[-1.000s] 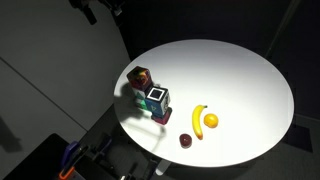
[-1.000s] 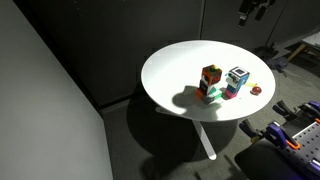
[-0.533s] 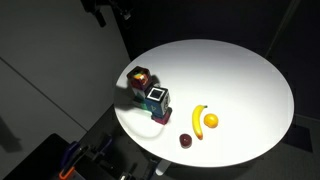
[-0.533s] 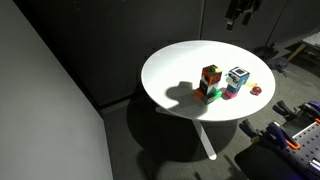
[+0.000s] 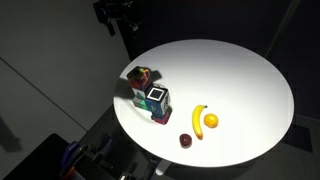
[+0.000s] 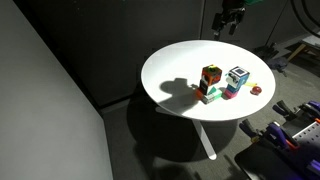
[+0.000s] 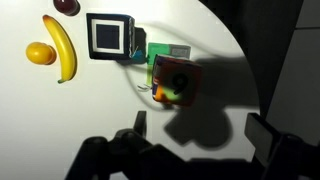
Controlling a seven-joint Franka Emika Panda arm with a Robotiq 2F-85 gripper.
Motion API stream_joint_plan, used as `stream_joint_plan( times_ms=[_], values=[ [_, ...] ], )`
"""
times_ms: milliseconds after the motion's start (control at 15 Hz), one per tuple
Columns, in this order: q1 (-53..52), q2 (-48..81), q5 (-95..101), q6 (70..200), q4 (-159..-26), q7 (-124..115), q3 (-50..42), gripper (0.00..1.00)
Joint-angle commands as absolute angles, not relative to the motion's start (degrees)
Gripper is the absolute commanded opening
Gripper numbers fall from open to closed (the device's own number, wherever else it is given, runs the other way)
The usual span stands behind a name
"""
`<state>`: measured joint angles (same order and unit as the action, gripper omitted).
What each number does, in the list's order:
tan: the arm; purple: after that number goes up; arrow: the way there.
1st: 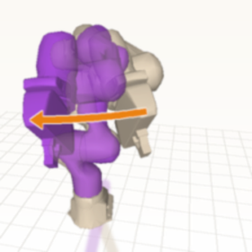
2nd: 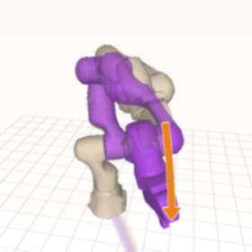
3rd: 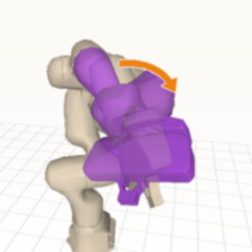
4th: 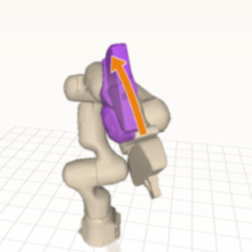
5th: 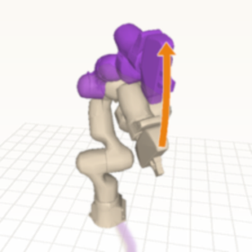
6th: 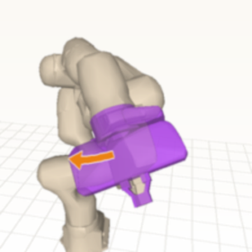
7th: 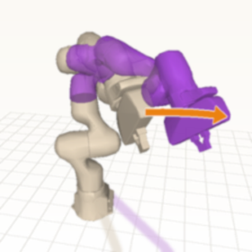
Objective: Remove the top square toy from the stack on the left and put it on the table.
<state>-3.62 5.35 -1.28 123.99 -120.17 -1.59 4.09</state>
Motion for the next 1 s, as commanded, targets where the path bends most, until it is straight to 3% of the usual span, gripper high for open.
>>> stream_joint_plan(
  times_ms=[0,933],
  values=[
    [-4.8,10.7,1.6,123.6,-115.4,-5.4,4.1,1.00],
    [-7.2,23.4,4.2,130.2,-112.0,-7.6,3.1,1.00]
  ],
)
